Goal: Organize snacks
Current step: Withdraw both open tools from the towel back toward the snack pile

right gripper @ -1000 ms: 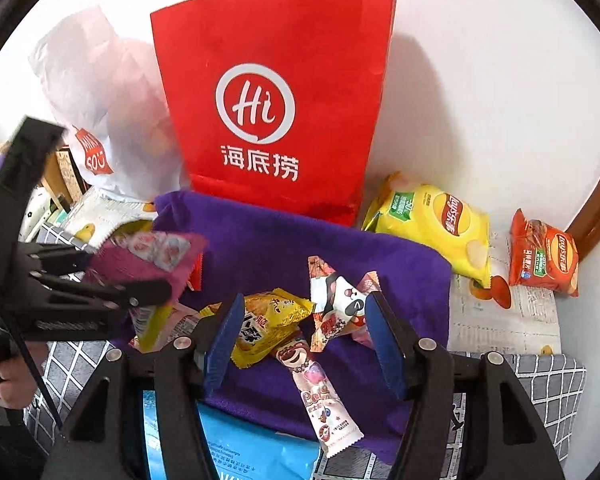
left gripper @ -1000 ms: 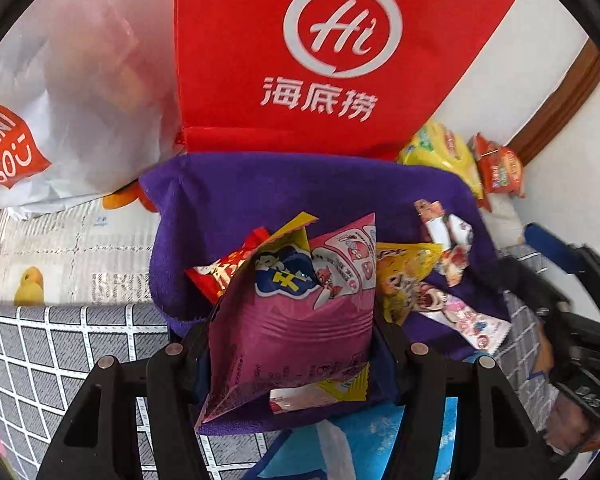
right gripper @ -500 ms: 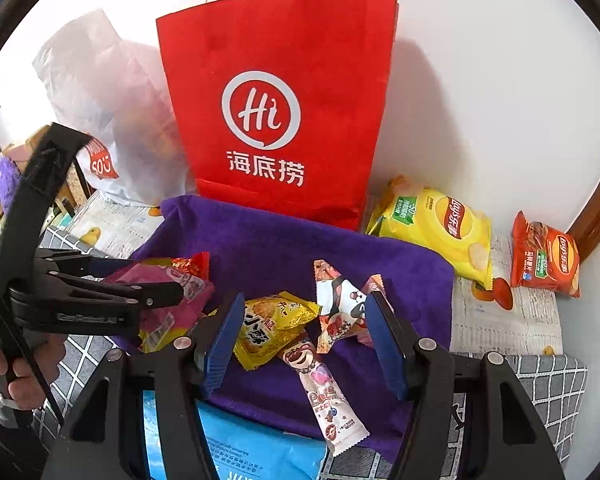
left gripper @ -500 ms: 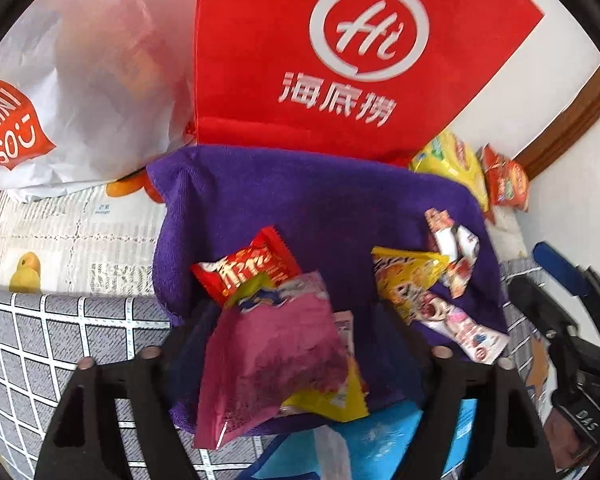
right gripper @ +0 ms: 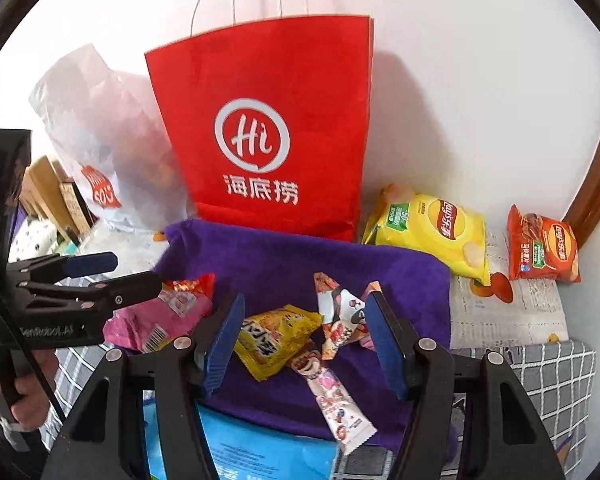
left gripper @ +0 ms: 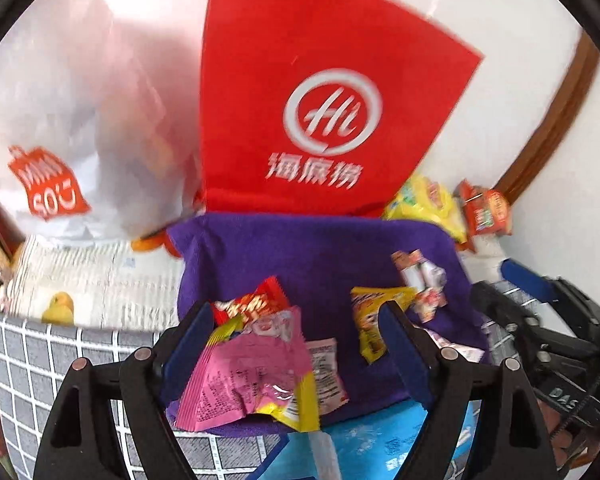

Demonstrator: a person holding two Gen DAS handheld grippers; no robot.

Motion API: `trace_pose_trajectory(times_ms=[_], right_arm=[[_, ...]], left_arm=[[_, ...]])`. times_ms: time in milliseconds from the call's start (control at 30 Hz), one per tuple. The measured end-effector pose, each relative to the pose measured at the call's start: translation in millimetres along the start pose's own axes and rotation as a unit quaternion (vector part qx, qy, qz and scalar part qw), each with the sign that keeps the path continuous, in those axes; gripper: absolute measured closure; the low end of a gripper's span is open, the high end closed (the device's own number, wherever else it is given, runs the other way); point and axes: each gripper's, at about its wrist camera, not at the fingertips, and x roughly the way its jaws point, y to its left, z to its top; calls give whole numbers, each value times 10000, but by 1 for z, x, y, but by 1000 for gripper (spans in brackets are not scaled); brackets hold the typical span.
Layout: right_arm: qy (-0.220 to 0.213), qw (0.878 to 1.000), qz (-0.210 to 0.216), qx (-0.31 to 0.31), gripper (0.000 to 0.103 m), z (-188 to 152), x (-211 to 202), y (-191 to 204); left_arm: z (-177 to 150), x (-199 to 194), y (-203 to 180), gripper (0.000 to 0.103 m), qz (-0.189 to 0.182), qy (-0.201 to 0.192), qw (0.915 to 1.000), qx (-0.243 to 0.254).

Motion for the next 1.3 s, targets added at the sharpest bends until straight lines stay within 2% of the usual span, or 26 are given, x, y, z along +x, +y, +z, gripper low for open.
trace_pose_trajectory(times_ms=[100,367,500,700,833,967,1167,1300], right_arm=[[-156,9998,-5,-91,41,-1,-11,8],[-624,9980,26,-96,41,-23,-56,20],[-612,9979,-167,-122,41,-39,-81,22],[-600,9964,-520,-288,41,-82,-125,27],[-238,9992,-316,-93,41,-111,-137,28],[-128,9998,-164,69,41,-140,-141,34],[24,9994,315,117,41,-173,-135,59],[360,9973,634,-12,41,-198,-120,86]], left_arm=[[1,-17,-5,20,-75,-205,9997,99],[-2,-40,-19,20,-89,-423,9988,231],[-4,-47,-29,20,-37,-463,9982,380],[-6,-69,-44,20,87,-640,9963,571],[-16,-88,-47,20,136,-741,9956,563],[-40,-107,-39,20,184,-674,9958,588],[-85,-128,-4,20,477,-515,9965,451],[-111,-127,19,20,602,-276,9974,292]])
